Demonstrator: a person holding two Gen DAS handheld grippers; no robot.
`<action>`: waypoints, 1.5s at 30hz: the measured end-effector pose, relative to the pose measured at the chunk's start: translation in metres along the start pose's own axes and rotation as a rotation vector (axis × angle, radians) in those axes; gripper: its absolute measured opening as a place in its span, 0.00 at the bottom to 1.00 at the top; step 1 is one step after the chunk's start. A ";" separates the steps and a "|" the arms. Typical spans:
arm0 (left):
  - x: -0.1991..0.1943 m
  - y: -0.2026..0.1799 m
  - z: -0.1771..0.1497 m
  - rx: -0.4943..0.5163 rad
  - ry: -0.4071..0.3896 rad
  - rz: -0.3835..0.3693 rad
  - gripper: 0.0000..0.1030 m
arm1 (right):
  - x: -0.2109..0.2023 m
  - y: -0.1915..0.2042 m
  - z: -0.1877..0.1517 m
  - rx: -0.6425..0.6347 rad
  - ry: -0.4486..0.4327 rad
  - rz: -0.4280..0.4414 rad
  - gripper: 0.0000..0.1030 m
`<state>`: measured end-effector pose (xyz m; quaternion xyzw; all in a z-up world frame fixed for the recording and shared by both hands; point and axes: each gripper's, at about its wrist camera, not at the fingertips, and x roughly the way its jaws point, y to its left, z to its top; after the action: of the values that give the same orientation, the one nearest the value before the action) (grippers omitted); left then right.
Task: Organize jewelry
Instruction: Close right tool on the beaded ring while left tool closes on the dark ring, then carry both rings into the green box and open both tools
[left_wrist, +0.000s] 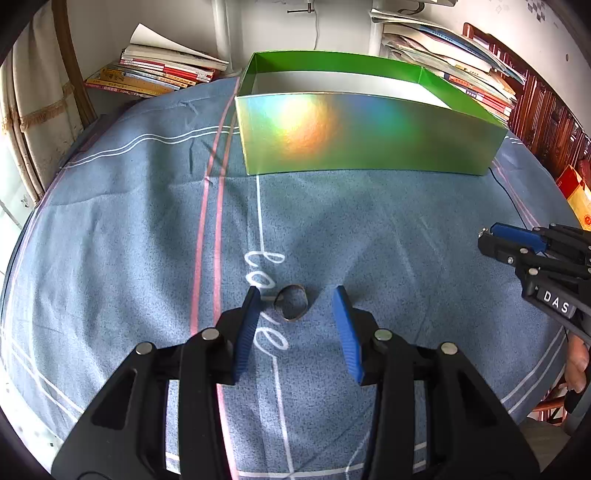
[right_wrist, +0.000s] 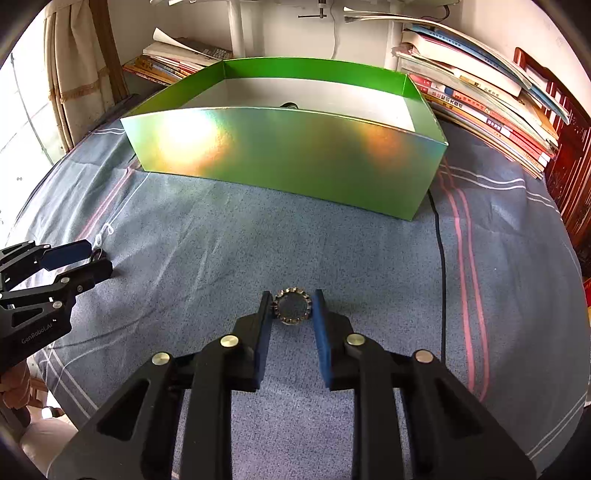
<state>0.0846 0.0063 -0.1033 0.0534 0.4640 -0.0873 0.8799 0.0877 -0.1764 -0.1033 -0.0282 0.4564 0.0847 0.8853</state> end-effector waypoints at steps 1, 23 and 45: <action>0.000 0.000 0.000 0.000 -0.001 -0.001 0.40 | 0.000 0.000 0.000 0.001 0.000 0.000 0.21; -0.001 0.004 0.001 -0.009 -0.004 -0.004 0.19 | -0.003 -0.005 -0.002 0.012 -0.001 -0.019 0.23; -0.017 -0.005 0.018 0.019 -0.050 -0.025 0.19 | -0.031 -0.005 0.017 0.020 -0.082 -0.006 0.21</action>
<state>0.0885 0.0000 -0.0795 0.0536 0.4418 -0.1040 0.8894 0.0847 -0.1831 -0.0681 -0.0170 0.4204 0.0786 0.9038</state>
